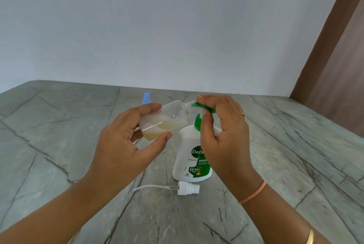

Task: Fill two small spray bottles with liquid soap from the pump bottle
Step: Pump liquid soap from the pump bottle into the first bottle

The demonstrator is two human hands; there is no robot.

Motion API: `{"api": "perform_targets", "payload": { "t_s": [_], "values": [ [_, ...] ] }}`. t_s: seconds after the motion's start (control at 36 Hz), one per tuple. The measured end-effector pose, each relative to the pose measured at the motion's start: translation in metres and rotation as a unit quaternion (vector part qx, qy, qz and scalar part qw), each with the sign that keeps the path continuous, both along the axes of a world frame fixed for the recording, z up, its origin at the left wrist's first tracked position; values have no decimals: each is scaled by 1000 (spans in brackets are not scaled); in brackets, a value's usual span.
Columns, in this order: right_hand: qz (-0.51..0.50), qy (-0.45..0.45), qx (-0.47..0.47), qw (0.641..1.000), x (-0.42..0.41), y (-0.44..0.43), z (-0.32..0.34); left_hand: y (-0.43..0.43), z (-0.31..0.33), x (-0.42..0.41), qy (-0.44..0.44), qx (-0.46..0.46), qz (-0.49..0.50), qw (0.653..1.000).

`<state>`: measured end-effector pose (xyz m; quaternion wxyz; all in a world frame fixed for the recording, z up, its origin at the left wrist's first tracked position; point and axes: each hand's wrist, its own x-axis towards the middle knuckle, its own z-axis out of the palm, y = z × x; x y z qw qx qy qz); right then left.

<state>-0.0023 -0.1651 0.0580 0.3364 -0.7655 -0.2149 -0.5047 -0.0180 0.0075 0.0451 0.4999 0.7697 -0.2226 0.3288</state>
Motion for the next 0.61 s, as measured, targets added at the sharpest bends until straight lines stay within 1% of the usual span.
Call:
{"api": "perform_targets", "payload": {
  "t_s": [0.17,0.42,0.61],
  "values": [
    [8,14,0,1000,-5,-1,9,0,1,0,2,-1,-2,1000],
    [-4,-44,-7,999,5,-1,-7,-1,2,-1,-9,6,3,1000],
    [0,-45,6,999,7,2,-11,1,2,1,-17,15,5,1000]
  ]
}}
